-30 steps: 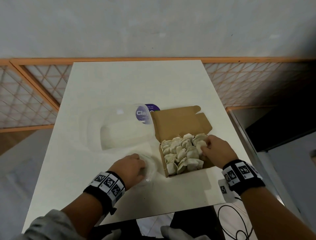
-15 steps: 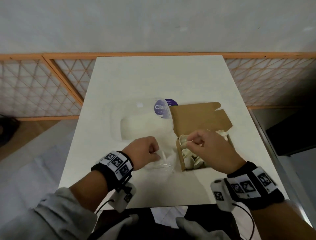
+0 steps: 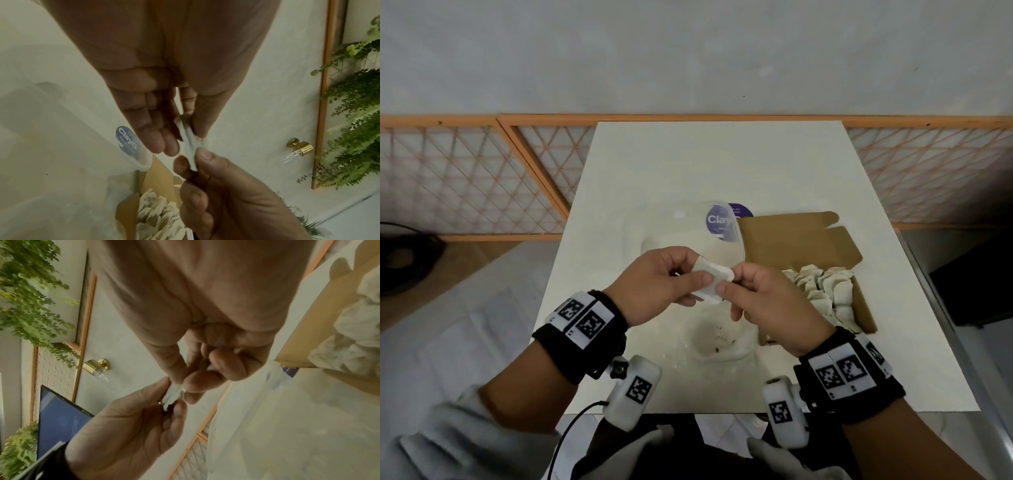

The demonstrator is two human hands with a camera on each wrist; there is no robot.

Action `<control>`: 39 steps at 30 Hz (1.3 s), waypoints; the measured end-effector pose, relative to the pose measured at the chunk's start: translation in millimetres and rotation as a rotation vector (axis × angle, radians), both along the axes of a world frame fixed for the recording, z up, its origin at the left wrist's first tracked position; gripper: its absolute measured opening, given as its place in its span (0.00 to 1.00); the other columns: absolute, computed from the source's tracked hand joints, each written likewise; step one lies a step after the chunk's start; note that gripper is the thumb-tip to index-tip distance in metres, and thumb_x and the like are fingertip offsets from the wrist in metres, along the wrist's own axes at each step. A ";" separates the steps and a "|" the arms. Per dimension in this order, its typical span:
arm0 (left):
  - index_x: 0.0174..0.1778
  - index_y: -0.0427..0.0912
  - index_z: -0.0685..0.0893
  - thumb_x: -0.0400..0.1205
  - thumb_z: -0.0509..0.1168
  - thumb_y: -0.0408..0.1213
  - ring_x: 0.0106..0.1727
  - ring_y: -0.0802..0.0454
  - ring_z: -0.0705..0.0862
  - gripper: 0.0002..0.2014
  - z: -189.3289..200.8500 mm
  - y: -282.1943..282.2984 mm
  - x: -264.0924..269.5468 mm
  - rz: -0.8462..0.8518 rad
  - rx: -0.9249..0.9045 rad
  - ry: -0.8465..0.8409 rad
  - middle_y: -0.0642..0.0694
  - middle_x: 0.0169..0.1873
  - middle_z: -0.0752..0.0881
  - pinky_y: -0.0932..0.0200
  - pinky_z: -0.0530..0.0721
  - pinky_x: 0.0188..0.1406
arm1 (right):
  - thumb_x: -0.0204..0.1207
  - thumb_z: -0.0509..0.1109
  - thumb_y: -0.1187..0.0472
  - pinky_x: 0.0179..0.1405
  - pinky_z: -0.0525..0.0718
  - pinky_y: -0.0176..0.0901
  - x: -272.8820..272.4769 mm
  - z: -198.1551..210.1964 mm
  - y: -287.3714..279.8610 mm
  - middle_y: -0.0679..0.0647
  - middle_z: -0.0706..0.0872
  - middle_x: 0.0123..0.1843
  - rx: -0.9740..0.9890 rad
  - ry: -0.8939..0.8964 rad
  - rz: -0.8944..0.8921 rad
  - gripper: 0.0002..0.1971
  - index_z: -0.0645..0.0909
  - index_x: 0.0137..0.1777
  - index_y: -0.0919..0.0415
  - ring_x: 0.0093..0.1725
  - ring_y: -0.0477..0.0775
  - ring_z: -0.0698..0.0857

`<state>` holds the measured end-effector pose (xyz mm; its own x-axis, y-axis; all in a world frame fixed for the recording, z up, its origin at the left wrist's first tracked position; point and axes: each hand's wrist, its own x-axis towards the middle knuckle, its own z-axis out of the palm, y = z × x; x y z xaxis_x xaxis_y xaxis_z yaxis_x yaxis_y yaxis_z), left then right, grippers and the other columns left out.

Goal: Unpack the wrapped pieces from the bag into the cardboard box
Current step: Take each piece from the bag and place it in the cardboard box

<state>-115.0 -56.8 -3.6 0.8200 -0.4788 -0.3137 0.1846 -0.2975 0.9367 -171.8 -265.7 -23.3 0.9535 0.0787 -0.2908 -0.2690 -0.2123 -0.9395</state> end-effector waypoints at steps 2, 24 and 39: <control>0.52 0.32 0.86 0.85 0.72 0.33 0.43 0.51 0.91 0.06 -1.0 3.3 -0.9 0.030 -0.003 0.016 0.32 0.47 0.91 0.55 0.92 0.49 | 0.86 0.73 0.59 0.25 0.72 0.28 0.8 2.7 -0.1 0.55 0.86 0.32 -0.002 -0.003 -0.033 0.10 0.85 0.52 0.68 0.25 0.41 0.79; 0.62 0.56 0.78 0.81 0.71 0.59 0.51 0.56 0.86 0.19 -74.5 1.2 -20.0 -0.159 0.743 -0.331 0.58 0.56 0.86 0.57 0.83 0.55 | 0.82 0.74 0.61 0.46 0.92 0.54 -30.8 23.1 -161.5 0.50 0.91 0.39 -0.710 -0.066 -0.103 0.07 0.80 0.47 0.50 0.39 0.46 0.93; 0.61 0.50 0.83 0.84 0.70 0.44 0.52 0.54 0.85 0.11 -101.4 5.8 -9.0 -0.224 0.808 -0.273 0.56 0.49 0.87 0.64 0.77 0.50 | 0.80 0.67 0.62 0.41 0.76 0.40 -12.5 -42.6 -169.2 0.49 0.86 0.45 -1.059 0.244 0.128 0.03 0.80 0.46 0.53 0.48 0.54 0.84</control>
